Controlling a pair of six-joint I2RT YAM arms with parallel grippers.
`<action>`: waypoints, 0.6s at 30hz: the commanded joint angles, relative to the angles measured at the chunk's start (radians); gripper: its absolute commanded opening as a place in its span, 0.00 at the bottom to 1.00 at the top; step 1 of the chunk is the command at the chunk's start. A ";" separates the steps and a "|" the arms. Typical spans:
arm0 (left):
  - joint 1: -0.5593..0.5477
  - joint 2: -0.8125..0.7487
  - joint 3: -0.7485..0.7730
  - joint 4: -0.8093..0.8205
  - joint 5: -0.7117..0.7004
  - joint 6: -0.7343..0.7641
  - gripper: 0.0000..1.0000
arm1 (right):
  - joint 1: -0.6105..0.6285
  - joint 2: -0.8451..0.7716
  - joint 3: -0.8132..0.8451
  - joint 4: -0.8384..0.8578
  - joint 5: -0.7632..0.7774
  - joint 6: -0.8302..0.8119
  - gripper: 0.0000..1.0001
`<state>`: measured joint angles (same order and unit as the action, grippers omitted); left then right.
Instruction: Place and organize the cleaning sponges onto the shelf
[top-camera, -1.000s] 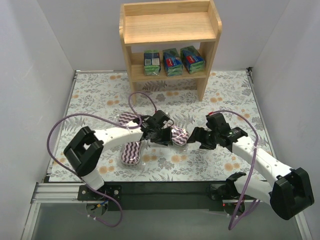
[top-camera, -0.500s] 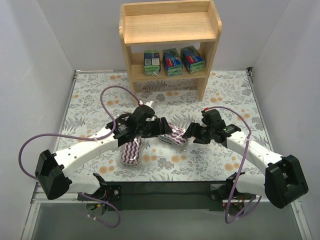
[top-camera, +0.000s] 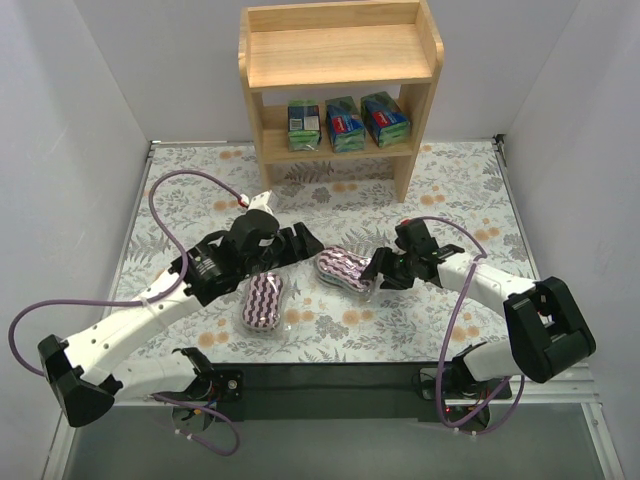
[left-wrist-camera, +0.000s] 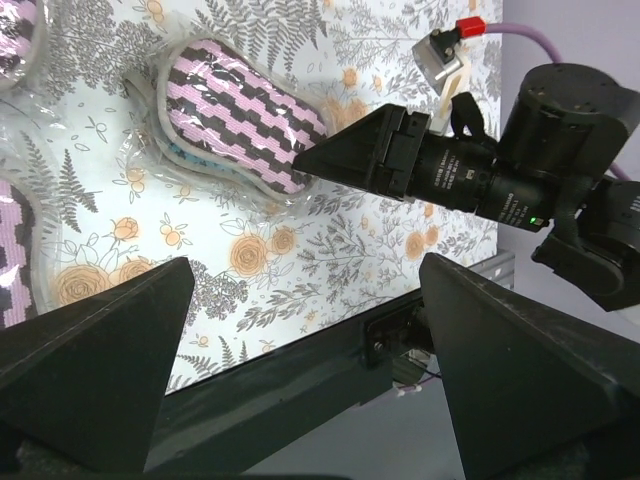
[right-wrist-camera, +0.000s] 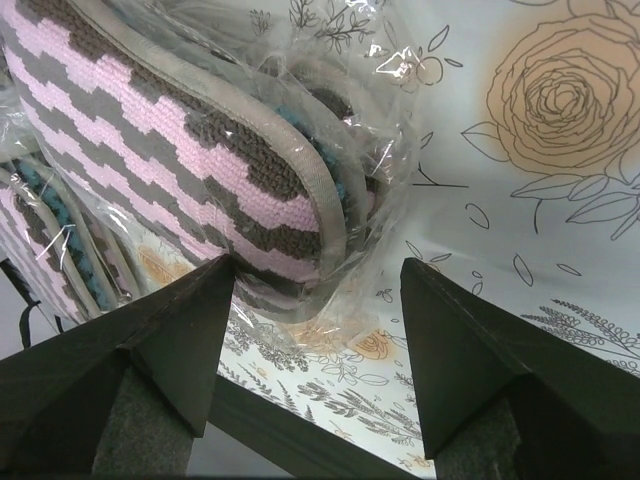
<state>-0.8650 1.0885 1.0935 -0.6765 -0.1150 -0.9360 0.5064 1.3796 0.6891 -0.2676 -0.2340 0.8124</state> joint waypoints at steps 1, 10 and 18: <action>0.012 -0.062 -0.007 -0.026 -0.064 -0.014 0.86 | 0.007 0.016 0.004 0.025 0.009 0.007 0.62; 0.021 -0.078 0.009 -0.046 -0.084 -0.004 0.87 | 0.007 0.019 -0.019 0.036 0.006 -0.007 0.36; 0.029 -0.114 0.037 -0.078 -0.117 -0.006 0.87 | 0.009 -0.065 0.006 0.013 -0.060 -0.001 0.01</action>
<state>-0.8452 1.0142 1.0920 -0.7162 -0.1837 -0.9413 0.5110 1.3701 0.6888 -0.2165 -0.2672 0.8207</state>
